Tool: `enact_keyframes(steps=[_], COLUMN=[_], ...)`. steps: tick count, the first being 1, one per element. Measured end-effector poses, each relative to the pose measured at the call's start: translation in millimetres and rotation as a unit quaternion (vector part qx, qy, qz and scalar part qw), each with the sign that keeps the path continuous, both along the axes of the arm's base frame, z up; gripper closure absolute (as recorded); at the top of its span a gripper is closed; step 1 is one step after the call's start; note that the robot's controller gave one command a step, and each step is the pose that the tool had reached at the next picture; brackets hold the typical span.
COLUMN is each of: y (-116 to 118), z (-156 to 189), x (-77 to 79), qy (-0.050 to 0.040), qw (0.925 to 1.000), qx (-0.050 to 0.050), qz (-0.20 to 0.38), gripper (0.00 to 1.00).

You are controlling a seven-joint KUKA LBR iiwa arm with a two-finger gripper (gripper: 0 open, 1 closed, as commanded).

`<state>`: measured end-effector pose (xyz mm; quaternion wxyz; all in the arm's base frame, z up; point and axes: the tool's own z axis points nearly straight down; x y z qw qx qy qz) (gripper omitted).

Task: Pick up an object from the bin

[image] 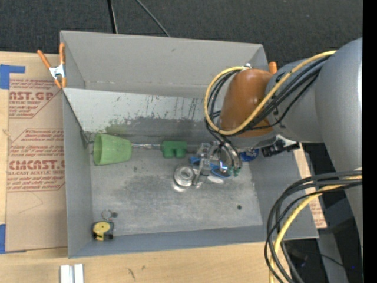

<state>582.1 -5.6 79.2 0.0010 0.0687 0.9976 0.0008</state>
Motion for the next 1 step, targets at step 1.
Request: enact_keyframes(steps=[1], y=[1.1], z=[90.1], x=[2.4], qy=[-0.0041], qw=[1.0000], qx=[0.000], qz=[0.001], gripper=[1.00])
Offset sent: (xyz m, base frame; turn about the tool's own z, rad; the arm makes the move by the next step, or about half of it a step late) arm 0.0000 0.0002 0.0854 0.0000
